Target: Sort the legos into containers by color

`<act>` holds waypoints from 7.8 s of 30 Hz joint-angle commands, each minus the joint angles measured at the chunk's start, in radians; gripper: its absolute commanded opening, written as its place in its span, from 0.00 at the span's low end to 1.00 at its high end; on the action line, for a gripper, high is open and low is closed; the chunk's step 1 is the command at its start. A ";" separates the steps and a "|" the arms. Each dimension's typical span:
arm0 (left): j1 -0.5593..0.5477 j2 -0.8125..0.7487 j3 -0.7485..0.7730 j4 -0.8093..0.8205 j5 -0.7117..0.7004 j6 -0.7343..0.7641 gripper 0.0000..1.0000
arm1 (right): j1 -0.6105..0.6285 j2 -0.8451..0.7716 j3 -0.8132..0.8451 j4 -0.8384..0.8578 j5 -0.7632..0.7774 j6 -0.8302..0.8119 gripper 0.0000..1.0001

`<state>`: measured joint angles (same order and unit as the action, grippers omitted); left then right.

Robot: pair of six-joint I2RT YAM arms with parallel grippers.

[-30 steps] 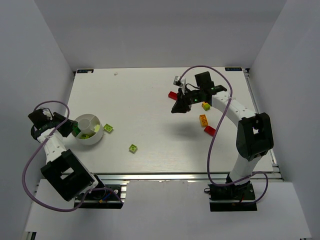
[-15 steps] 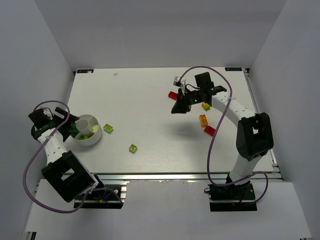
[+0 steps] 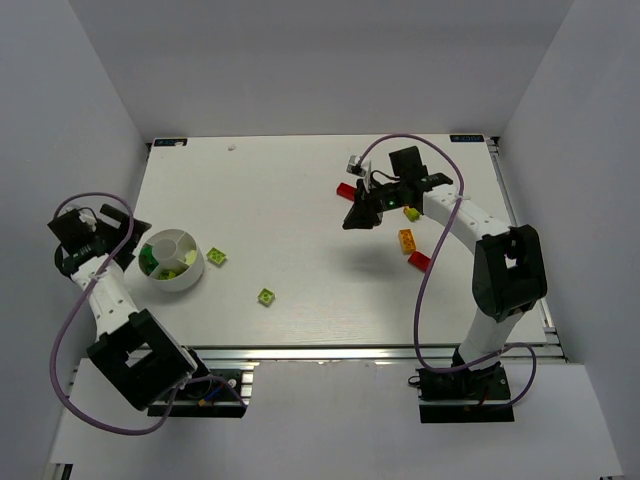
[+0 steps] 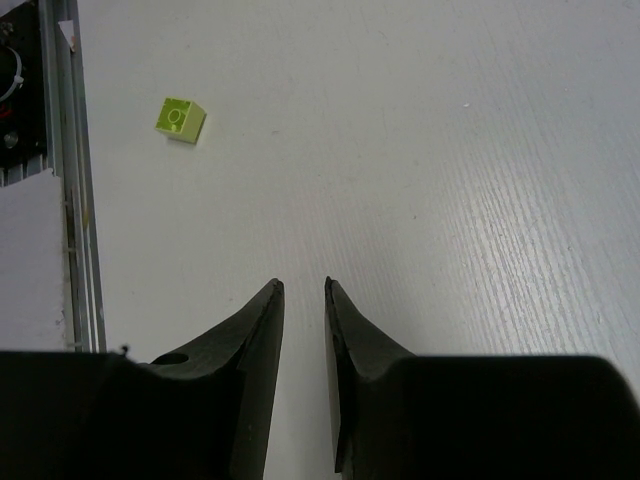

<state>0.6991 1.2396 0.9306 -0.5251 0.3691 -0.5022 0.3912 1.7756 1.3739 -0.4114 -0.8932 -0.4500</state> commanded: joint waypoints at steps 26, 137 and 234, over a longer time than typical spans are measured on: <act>-0.500 -0.157 0.114 0.228 -0.053 -0.257 0.09 | -0.140 0.142 0.423 -0.316 0.290 -0.030 0.21; -1.248 0.121 -0.069 0.833 0.113 -0.544 0.34 | 0.143 -0.120 0.174 -0.285 0.023 -0.242 0.00; -0.454 0.253 0.225 -0.055 -0.611 0.268 0.42 | 0.167 -0.226 -0.098 -0.049 0.086 -0.104 0.00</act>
<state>0.2401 1.5261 1.1687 -0.5755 -0.2276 -0.2264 0.5529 1.5913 1.2789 -0.4900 -0.8028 -0.5564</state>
